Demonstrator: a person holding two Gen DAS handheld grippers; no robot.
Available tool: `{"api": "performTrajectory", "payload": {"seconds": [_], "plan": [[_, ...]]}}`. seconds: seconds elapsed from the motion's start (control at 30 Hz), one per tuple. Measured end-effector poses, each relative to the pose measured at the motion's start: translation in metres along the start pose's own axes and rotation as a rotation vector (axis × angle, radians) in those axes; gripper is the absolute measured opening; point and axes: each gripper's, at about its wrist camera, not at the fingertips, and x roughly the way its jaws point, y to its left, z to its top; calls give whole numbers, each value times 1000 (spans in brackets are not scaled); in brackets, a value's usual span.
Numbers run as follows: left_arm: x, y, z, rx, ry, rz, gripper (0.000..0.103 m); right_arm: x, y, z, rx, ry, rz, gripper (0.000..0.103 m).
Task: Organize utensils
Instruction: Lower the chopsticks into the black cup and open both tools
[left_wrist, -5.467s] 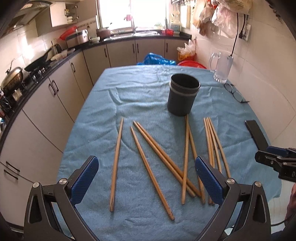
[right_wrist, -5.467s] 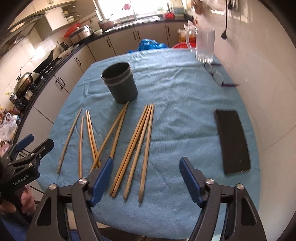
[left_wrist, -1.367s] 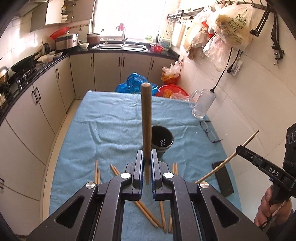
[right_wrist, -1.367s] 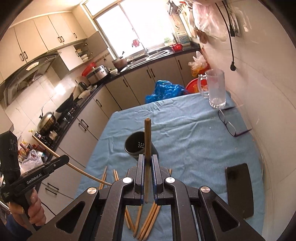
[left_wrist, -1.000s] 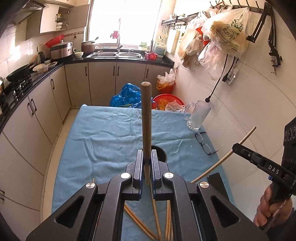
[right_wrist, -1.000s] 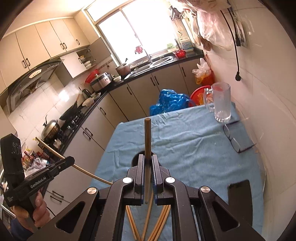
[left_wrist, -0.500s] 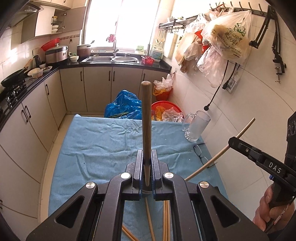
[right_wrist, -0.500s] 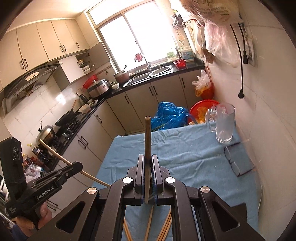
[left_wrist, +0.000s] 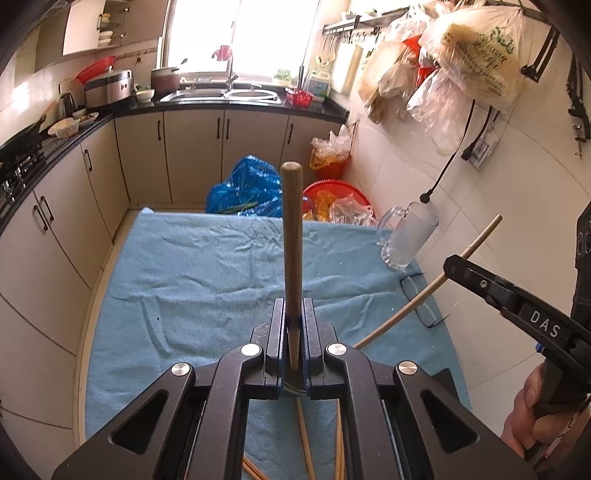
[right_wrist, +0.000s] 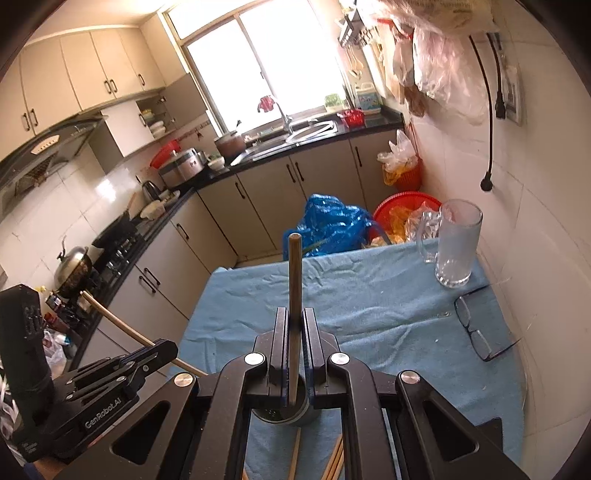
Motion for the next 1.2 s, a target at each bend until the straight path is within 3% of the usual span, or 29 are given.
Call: {"api": "performTrajectory", "payload": {"seconds": [0.33, 0.6, 0.7, 0.77, 1.03, 1.2], "plan": [[42, 18, -10, -40, 84, 16, 7, 57, -15, -20, 66, 133, 2, 8], [49, 22, -10, -32, 84, 14, 8, 78, -19, -28, 92, 203, 18, 11], [45, 23, -8, -40, 77, 7, 19, 73, -16, -25, 79, 190, 13, 20], [40, 23, -7, -46, 66, 14, 25, 67, -15, -24, 67, 176, 12, 27], [-5, 28, -8, -104, 1, 35, 26, 30, -29, -26, 94, 153, 37, 30], [-47, 35, -31, -162, -37, 91, 27, 7, -44, -54, 89, 188, 66, 34]]}}
